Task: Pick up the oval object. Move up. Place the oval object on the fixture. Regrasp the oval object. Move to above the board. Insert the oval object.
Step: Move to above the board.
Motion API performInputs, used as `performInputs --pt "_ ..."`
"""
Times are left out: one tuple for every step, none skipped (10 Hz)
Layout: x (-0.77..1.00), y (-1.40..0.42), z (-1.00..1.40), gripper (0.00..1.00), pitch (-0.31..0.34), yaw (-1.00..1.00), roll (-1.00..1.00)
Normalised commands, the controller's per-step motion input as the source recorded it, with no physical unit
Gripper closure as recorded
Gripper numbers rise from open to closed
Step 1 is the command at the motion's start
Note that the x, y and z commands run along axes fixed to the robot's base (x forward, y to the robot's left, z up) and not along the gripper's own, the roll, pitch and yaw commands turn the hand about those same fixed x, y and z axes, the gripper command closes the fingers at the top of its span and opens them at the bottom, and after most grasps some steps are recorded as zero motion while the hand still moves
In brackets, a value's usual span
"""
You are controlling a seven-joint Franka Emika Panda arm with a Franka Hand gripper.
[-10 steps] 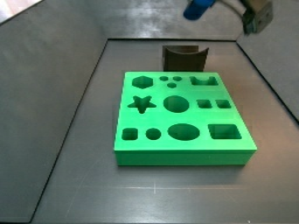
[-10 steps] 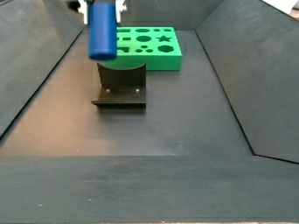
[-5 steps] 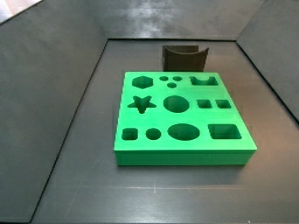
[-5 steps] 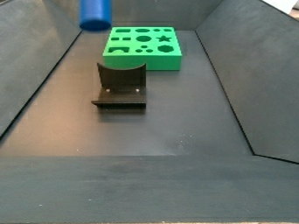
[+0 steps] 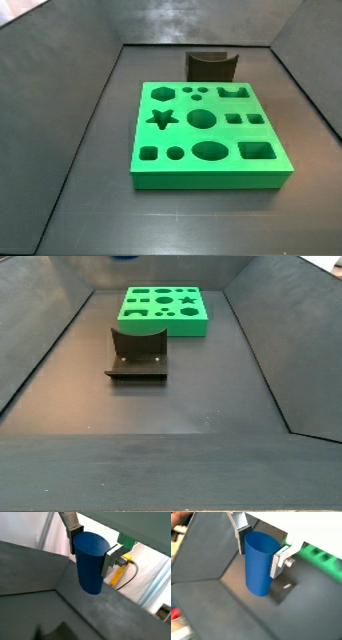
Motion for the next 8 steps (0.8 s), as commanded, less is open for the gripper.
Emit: performInputs --pt "-0.67 -1.0 0.25 1.0 -0.061 -0.05 -1.0" --pt "-0.67 -1.0 0.25 1.0 -0.064 -0.05 -1.0" --pt "-0.69 -1.0 0.25 1.0 -0.063 -0.06 -1.0" --pt "-0.71 -1.0 0.25 1.0 -0.068 -0.06 -1.0" --pt "-0.73 -1.0 0.25 1.0 -0.072 -0.07 -1.0" --pt "-0.75 -1.0 0.25 1.0 -0.078 -0.07 -1.0" --pt "-0.61 -0.75 0.19 1.0 -0.09 -0.07 -1.0" --pt "-0.4 -0.44 0.11 1.0 -0.098 -0.06 -0.97"
